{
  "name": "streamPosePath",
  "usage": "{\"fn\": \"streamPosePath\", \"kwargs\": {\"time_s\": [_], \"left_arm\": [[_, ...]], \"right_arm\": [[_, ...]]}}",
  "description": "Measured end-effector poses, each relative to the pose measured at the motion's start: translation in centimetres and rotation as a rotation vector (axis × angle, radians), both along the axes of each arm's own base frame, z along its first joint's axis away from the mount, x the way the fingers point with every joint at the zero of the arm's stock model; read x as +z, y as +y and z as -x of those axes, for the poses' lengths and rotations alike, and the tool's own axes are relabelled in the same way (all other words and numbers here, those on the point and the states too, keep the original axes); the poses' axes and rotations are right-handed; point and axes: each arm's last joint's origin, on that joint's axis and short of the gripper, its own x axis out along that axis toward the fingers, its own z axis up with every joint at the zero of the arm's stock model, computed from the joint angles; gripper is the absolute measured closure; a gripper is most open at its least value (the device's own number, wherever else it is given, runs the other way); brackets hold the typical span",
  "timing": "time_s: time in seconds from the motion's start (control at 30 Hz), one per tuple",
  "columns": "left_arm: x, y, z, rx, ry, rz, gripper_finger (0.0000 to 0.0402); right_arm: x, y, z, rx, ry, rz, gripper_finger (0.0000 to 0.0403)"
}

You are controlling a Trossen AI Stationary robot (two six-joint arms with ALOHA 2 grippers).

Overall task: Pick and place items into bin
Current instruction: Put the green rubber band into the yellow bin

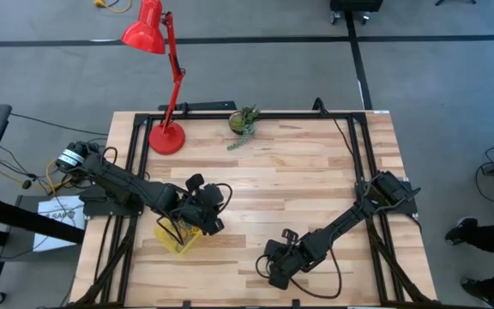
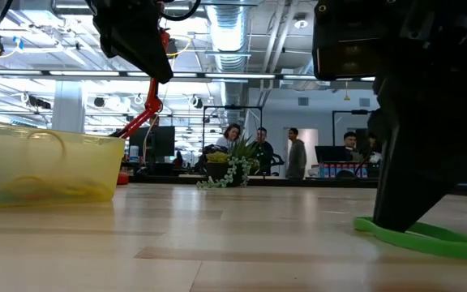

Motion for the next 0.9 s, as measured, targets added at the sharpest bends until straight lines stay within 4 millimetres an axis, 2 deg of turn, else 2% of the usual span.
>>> {"fn": "streamPosePath", "kwargs": {"time_s": [0.07, 0.6, 0.77, 0.9], "left_arm": [[0.0, 0.0, 0.0, -0.003, 0.002, -0.003, 0.0319], [0.0, 0.0, 0.0, -0.009, 0.004, -0.007, 0.0319], [0.0, 0.0, 0.0, -0.01, 0.004, -0.007, 0.0319], [0.0, 0.0, 0.0, -0.01, 0.004, -0.007, 0.0319]], "right_arm": [[0.0, 0.0, 0.0, 0.016, -0.004, 0.01, 0.0396], [2.4, -0.8, -1.3, 0.069, 0.045, 0.111, 0.0402], [2.2, -0.8, -0.8, -0.01, 0.124, 0.037, 0.0393], [2.2, -0.5, -0.4, -0.037, 0.175, -0.026, 0.0371]]}}
